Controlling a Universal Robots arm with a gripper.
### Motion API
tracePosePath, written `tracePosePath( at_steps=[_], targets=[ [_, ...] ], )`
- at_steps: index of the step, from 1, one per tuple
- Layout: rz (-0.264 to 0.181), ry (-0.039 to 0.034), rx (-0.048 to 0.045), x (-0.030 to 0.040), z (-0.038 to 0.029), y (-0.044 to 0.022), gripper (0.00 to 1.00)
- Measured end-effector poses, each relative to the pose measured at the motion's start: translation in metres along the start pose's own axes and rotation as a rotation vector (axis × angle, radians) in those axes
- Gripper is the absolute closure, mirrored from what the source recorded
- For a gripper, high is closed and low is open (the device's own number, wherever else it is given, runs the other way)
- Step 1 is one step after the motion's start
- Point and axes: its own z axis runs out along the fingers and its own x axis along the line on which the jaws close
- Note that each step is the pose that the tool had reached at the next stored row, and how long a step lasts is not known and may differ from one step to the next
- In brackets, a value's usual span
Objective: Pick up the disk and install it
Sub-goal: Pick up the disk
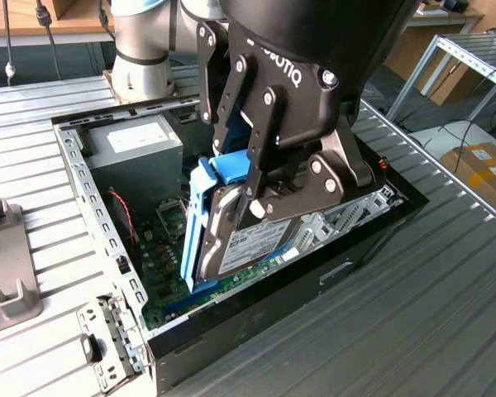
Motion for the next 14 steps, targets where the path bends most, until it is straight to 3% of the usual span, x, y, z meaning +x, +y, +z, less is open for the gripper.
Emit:
tracePosePath(
  at_steps=[14],
  targets=[
    [0.000,0.0000,0.0000,-0.0003,0.0001,-0.0137,0.63]
  ],
)
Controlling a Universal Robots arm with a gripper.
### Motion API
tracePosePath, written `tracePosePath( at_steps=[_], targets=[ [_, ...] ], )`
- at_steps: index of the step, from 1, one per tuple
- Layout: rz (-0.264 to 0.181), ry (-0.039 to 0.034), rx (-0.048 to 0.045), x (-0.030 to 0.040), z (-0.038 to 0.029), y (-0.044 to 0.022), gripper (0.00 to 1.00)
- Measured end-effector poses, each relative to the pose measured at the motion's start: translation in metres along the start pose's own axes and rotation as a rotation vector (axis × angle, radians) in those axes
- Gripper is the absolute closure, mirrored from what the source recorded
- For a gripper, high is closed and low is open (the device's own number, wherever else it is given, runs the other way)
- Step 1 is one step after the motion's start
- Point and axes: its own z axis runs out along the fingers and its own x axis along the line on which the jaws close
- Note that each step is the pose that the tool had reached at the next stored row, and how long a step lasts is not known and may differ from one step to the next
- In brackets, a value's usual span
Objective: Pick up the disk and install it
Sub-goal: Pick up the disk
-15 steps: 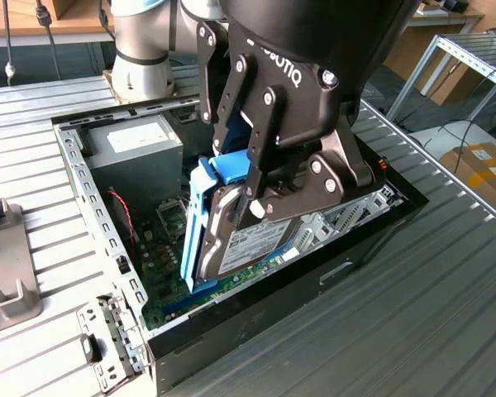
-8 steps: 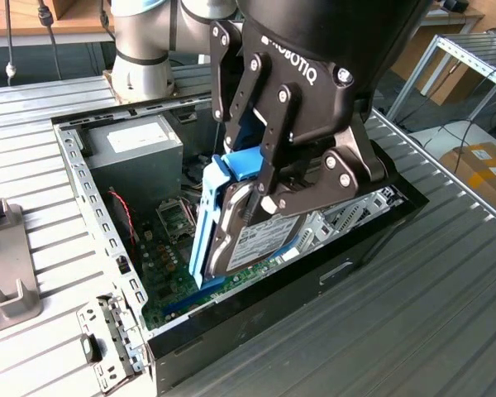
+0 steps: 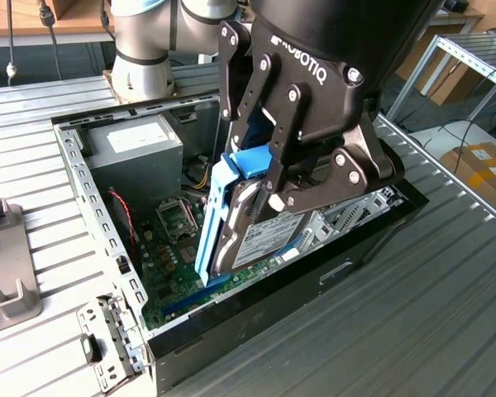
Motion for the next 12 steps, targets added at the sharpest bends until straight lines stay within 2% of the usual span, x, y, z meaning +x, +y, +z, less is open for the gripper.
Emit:
tracePosePath(
  at_steps=[12],
  targets=[
    [0.000,0.0000,0.0000,-0.0003,0.0002,-0.0124,0.63]
  ],
)
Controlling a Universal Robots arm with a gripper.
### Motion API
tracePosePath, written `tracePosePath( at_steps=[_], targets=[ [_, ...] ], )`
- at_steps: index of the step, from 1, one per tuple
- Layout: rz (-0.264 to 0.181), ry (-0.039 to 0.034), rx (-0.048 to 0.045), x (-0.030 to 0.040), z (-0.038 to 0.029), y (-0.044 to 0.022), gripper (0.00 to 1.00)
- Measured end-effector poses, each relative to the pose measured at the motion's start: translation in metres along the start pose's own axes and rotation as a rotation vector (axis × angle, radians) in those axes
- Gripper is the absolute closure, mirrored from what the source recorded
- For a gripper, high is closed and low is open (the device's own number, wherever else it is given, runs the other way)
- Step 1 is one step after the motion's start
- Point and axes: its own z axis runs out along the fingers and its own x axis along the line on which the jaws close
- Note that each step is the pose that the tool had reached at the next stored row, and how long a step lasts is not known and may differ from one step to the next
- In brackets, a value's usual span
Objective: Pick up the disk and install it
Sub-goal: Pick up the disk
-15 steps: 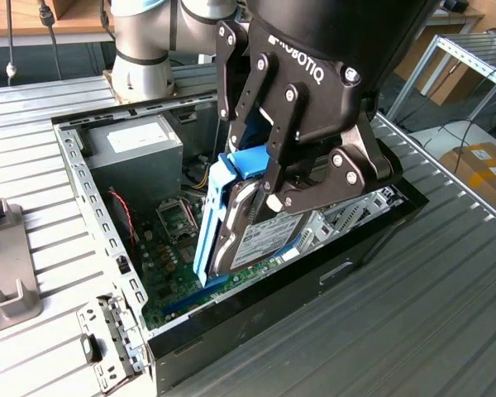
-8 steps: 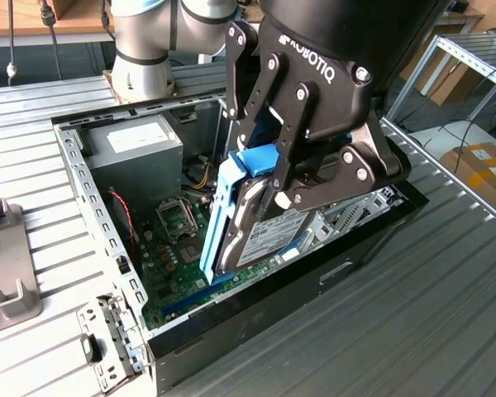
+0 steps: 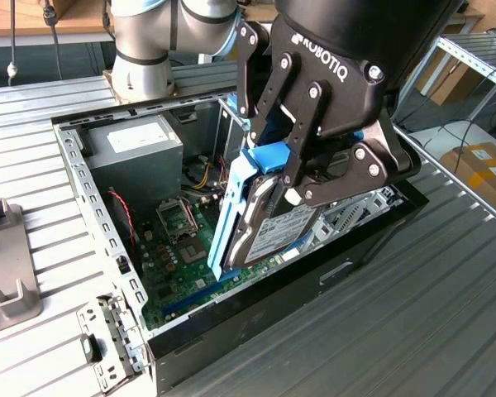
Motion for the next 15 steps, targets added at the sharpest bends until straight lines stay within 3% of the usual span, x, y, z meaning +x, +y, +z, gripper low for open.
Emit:
tracePosePath(
  at_steps=[15],
  targets=[
    [0.000,-0.0001,0.0001,-0.0004,0.0001,-0.0172,0.63]
  ],
)
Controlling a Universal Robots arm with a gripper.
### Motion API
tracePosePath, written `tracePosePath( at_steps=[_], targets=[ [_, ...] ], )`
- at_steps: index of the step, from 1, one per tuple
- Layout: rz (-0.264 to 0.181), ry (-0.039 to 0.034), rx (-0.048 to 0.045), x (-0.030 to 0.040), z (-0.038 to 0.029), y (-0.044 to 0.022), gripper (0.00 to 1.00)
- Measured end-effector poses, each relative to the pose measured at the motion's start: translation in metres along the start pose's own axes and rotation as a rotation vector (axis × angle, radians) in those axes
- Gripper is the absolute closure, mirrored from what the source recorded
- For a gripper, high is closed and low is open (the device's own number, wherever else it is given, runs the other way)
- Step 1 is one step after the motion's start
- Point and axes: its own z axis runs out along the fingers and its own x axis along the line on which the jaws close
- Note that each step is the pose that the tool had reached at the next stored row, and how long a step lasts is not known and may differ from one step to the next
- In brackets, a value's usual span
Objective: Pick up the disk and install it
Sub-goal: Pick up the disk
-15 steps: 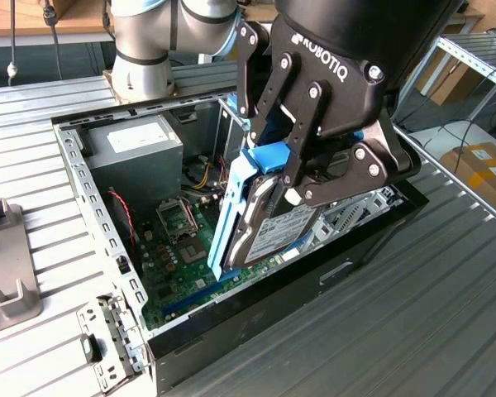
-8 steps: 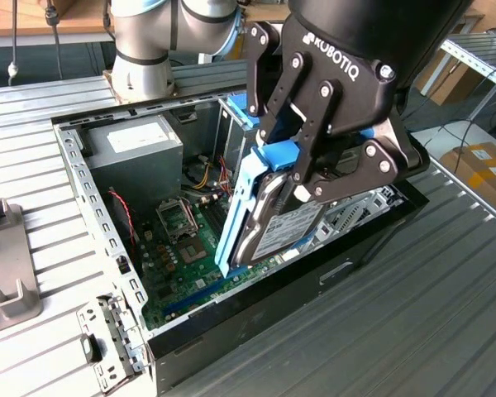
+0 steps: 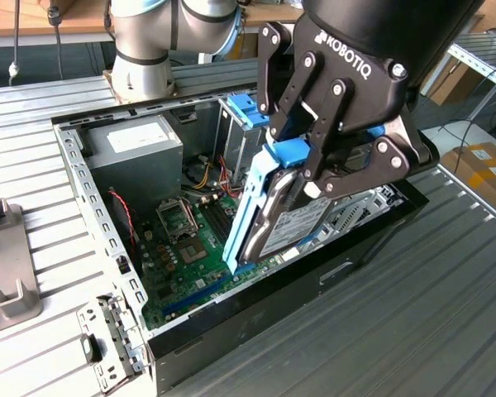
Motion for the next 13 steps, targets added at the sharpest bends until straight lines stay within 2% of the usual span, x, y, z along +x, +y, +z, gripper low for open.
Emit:
tracePosePath(
  at_steps=[13],
  targets=[
    [0.000,0.0000,0.0000,-0.0003,0.0003,-0.0142,0.63]
  ],
)
